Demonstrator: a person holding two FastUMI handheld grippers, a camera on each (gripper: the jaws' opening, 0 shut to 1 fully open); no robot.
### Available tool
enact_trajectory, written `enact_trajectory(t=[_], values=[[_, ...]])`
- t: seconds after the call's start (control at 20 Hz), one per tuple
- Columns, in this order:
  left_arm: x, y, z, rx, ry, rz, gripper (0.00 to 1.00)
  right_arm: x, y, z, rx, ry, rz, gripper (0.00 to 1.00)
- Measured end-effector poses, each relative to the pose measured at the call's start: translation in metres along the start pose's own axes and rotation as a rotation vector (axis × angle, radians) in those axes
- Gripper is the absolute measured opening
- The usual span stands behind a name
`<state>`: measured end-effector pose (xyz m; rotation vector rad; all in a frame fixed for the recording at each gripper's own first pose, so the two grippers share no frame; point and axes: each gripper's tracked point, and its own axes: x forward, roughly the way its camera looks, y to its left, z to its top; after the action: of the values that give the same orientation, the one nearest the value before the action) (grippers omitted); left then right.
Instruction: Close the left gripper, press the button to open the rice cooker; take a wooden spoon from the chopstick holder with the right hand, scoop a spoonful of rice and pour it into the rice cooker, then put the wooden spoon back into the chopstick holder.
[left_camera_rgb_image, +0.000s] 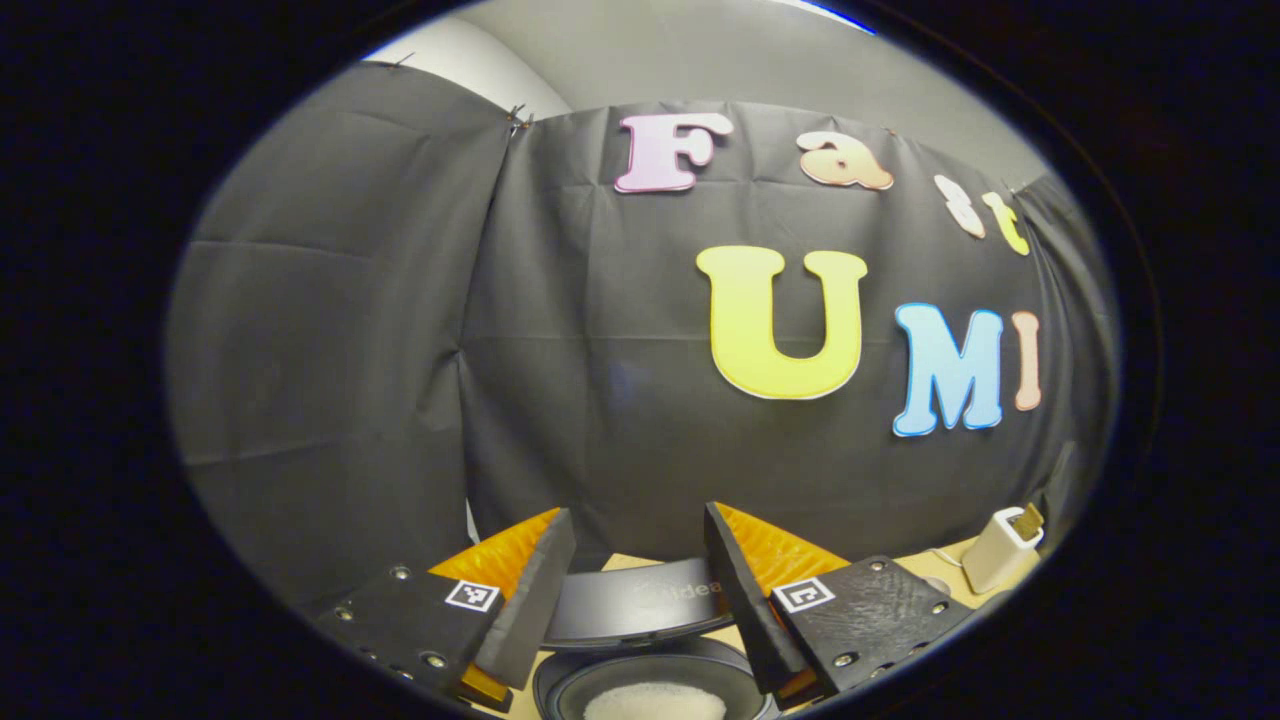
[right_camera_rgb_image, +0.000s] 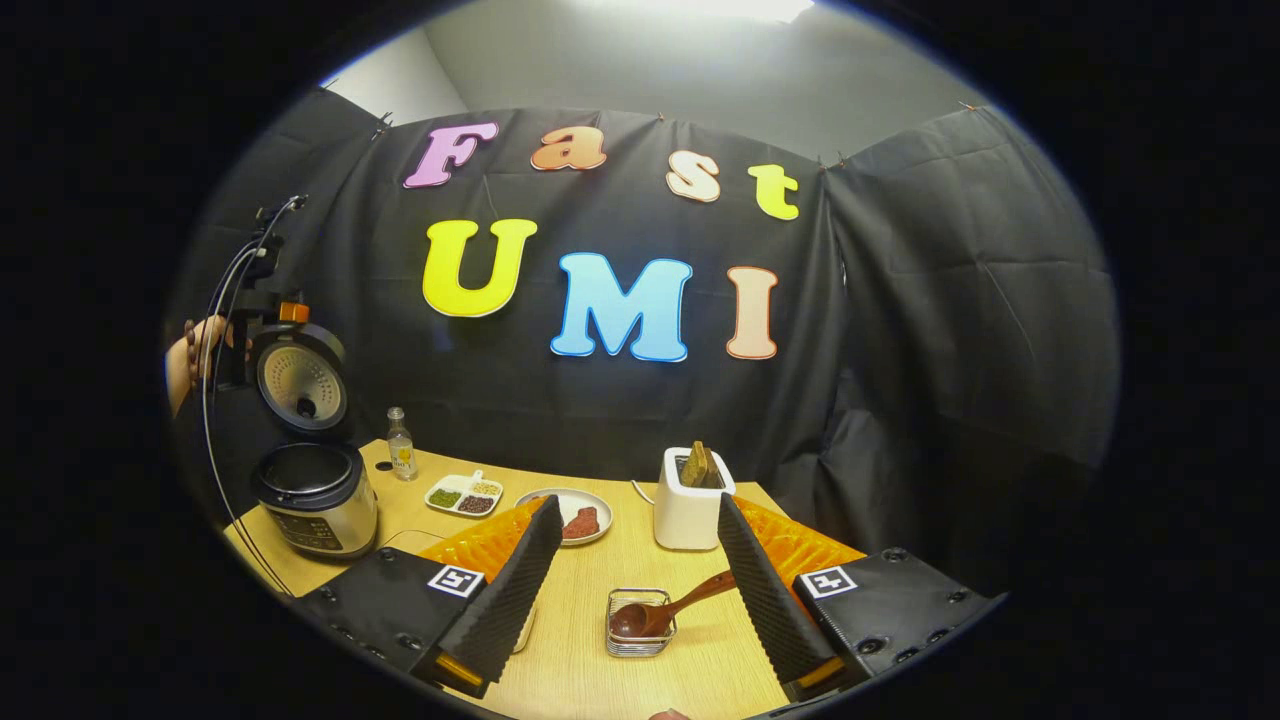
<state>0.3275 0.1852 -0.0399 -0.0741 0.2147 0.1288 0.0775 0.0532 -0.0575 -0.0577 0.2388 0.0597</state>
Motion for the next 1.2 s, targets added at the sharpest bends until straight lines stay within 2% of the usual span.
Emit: enact_trajectory(t=[0.6,0.65,0.7,0.9,1.2], values=[[-0.070,-0.021,-0.049,0.002,0.064,0.022,0.82,-0.011,-0.023,-0.001,0.014,-0.013,0.071,0.97],[-0.075,-0.024,-0.053,0.002,0.070,0.023,0.82,-0.013,-0.025,-0.002,0.017,-0.013,0.074,0.99],[-0.079,-0.023,-0.058,0.003,0.077,0.025,0.86,-0.014,-0.028,-0.003,0.018,-0.013,0.076,0.97],[-0.094,-0.030,-0.076,0.008,0.094,0.030,0.82,-0.019,-0.036,-0.006,0.021,-0.010,0.083,1.00],[-0.115,-0.037,-0.109,0.016,0.126,0.032,0.82,-0.026,-0.044,-0.009,0.030,-0.010,0.086,0.99]])
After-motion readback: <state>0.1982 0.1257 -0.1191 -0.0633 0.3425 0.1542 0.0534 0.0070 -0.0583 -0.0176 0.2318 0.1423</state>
